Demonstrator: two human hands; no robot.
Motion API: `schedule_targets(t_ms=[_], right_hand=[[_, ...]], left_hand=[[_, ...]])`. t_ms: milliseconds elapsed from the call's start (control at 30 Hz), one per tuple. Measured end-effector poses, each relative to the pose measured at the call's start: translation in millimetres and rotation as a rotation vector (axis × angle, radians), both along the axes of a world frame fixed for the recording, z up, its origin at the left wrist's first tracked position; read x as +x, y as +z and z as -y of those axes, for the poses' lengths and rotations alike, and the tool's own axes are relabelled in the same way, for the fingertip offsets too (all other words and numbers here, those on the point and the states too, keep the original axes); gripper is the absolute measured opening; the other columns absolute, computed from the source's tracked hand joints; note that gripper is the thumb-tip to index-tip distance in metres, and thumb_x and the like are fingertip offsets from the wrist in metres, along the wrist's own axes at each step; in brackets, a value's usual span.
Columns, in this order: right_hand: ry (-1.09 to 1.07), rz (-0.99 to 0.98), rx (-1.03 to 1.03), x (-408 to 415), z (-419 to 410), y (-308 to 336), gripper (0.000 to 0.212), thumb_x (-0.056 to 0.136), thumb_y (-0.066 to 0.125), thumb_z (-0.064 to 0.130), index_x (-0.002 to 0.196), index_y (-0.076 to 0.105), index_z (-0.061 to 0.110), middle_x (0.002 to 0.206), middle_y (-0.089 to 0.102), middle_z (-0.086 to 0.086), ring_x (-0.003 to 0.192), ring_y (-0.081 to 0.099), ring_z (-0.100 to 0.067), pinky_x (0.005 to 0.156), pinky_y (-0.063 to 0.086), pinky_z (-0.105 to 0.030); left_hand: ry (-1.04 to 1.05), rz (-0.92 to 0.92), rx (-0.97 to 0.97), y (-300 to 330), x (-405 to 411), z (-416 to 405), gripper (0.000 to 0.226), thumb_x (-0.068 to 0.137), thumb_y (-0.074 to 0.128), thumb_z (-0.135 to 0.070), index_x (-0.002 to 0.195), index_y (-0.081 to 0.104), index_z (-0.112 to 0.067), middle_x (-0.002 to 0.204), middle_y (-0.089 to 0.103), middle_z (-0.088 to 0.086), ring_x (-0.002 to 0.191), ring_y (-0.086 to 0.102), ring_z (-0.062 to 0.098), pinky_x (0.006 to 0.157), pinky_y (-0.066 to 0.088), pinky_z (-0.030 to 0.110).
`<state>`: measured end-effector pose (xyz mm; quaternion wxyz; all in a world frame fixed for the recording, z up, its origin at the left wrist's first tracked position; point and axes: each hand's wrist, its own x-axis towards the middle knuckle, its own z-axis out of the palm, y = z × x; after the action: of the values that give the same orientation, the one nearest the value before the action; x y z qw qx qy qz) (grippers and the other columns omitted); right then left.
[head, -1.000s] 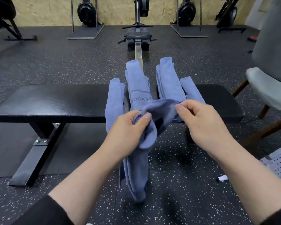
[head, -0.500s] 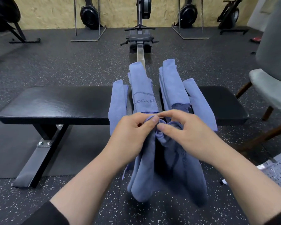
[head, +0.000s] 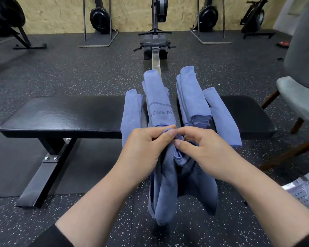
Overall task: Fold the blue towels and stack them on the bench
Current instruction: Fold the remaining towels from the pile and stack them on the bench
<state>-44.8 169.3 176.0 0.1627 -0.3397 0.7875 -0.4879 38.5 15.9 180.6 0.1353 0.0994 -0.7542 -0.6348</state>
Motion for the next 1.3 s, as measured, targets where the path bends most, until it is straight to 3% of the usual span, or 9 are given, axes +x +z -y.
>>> schedule_targets(t_ms=[100,233,333,567,700,833,933,1067,1300], right_hand=[[-0.056,-0.001,-0.031,0,1,-2,0.012,0.1,0.063,0.017,0.095,0.072,0.023,0.082,0.075,0.002,0.075,0.065,-0.01,0.08,0.051,-0.033],[-0.215,-0.07,-0.152,-6,-1,2,0.016,0.101,0.06,0.016,0.09,0.07,0.02,0.08,0.074,0.004,0.073,0.065,-0.011,0.074,0.05,-0.025],[-0.307,-0.059,-0.268,-10,-6,7,0.021,0.101,0.06,0.014,0.085,0.07,0.022,0.073,0.071,0.009,0.068,0.06,-0.002,0.068,0.047,-0.016],[-0.483,-0.041,-0.334,-21,-20,7,0.018,0.101,0.06,0.021,0.088,0.072,0.019,0.073,0.073,-0.001,0.066,0.062,-0.007,0.072,0.051,-0.034],[-0.476,-0.081,-0.179,-31,-28,-1,0.02,0.097,0.06,0.033,0.089,0.07,0.017,0.079,0.07,-0.022,0.067,0.059,-0.02,0.074,0.054,-0.051],[-0.347,-0.087,0.142,-32,-29,-5,0.017,0.098,0.063,0.023,0.083,0.069,0.019,0.071,0.072,-0.004,0.058,0.058,-0.008,0.061,0.046,-0.028],[-0.214,-0.075,0.36,-27,-24,-8,0.013,0.092,0.071,0.033,0.105,0.066,0.032,0.063,0.061,0.01,0.05,0.05,0.008,0.051,0.033,-0.016],[-0.01,-0.06,0.25,-16,-19,-3,0.049,0.089,0.074,0.039,0.132,0.053,0.047,0.051,0.046,0.011,0.05,0.041,-0.004,0.055,0.03,-0.022],[0.048,-0.018,0.151,-6,-8,-3,0.01,0.094,0.069,0.034,0.094,0.074,0.025,0.09,0.076,0.004,0.092,0.069,-0.012,0.095,0.051,-0.045]], left_hand=[[0.012,0.006,-0.034,-2,-1,3,0.018,0.098,0.065,-0.023,0.098,0.081,-0.032,0.111,0.074,-0.019,0.112,0.065,-0.005,0.107,0.048,0.031],[-0.001,0.044,-0.107,-6,-2,8,0.019,0.097,0.066,-0.02,0.104,0.079,-0.032,0.098,0.078,-0.013,0.099,0.071,0.006,0.096,0.055,0.037],[-0.038,0.162,-0.205,-10,-4,12,0.01,0.093,0.065,-0.017,0.091,0.072,-0.024,0.075,0.071,-0.008,0.064,0.056,0.01,0.066,0.047,0.031],[0.079,0.319,-0.47,-22,-4,24,0.022,0.09,0.068,-0.031,0.071,0.063,-0.022,0.054,0.055,-0.02,0.051,0.044,-0.001,0.051,0.033,0.016],[0.151,0.197,-0.392,-19,-1,22,0.028,0.094,0.068,-0.035,0.072,0.062,-0.019,0.054,0.052,-0.015,0.051,0.041,0.001,0.051,0.034,0.016],[0.177,0.076,-0.312,-9,1,12,0.022,0.094,0.068,-0.031,0.075,0.069,-0.02,0.059,0.06,-0.009,0.055,0.045,-0.001,0.055,0.037,0.014],[0.143,0.074,-0.373,-8,1,9,0.021,0.096,0.064,-0.031,0.077,0.071,-0.023,0.064,0.063,-0.007,0.059,0.049,-0.001,0.059,0.04,0.016],[0.053,0.078,-0.404,-9,1,2,0.019,0.096,0.066,-0.031,0.079,0.072,-0.026,0.064,0.062,-0.009,0.06,0.049,0.002,0.06,0.039,0.016],[0.028,-0.006,-0.228,-10,-3,0,0.02,0.089,0.075,-0.027,0.079,0.06,-0.018,0.055,0.045,-0.004,0.051,0.032,0.005,0.05,0.027,0.018]])
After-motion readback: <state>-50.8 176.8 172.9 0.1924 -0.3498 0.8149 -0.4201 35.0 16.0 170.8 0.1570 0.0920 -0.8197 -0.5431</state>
